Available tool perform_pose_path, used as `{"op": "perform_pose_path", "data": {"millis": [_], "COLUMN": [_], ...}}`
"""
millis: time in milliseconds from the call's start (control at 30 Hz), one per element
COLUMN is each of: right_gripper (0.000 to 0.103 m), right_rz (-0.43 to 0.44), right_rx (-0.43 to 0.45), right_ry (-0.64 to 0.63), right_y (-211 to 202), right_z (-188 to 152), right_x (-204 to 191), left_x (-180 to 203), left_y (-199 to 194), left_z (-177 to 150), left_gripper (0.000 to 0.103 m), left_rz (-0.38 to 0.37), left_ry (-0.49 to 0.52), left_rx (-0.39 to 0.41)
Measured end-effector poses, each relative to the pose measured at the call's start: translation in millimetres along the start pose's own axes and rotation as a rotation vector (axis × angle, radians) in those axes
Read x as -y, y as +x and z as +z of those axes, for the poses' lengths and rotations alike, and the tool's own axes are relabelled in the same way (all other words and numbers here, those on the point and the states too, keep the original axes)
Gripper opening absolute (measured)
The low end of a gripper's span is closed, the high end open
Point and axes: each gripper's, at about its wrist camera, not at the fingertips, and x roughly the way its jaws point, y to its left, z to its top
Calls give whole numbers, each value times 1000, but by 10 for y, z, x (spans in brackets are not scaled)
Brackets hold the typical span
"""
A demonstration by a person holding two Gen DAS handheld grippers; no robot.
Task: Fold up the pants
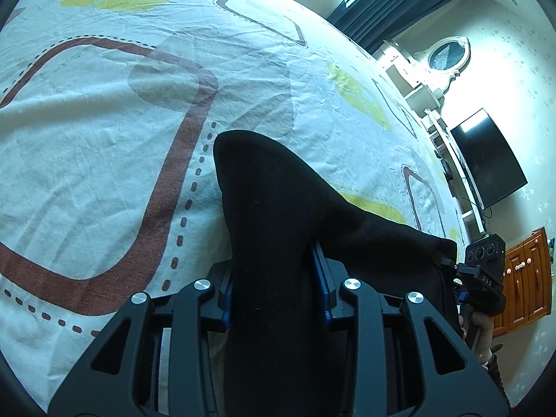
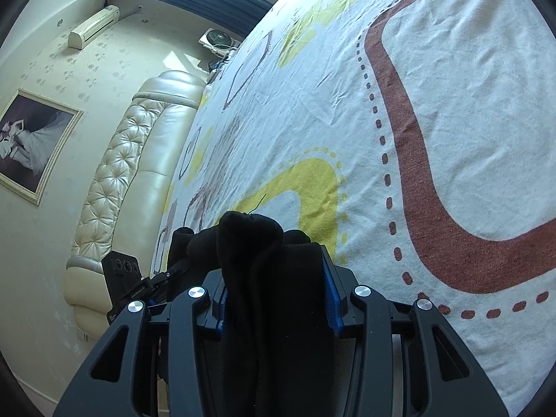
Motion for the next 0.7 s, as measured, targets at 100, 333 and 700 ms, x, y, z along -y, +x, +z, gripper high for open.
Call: {"op": "perform_pose_path", "data": {"millis": [100, 333, 700], "right_gripper": [42, 45, 57], "right_rz": [2, 27, 71], "right_rx": [2, 0, -18], "right_ry": [5, 22, 63], "right_y": [-10, -19, -337], "right_z": [-6, -1, -296], "right_x": [7, 39, 130], "left_x": [1, 1, -284], "left_y": [2, -8, -341], "left_z": [0, -7, -423], "left_gripper": [34, 36, 56], "left_rz": [1, -5, -181], "left_ry": [0, 4, -83], "left_rx": [0, 0, 5]}}
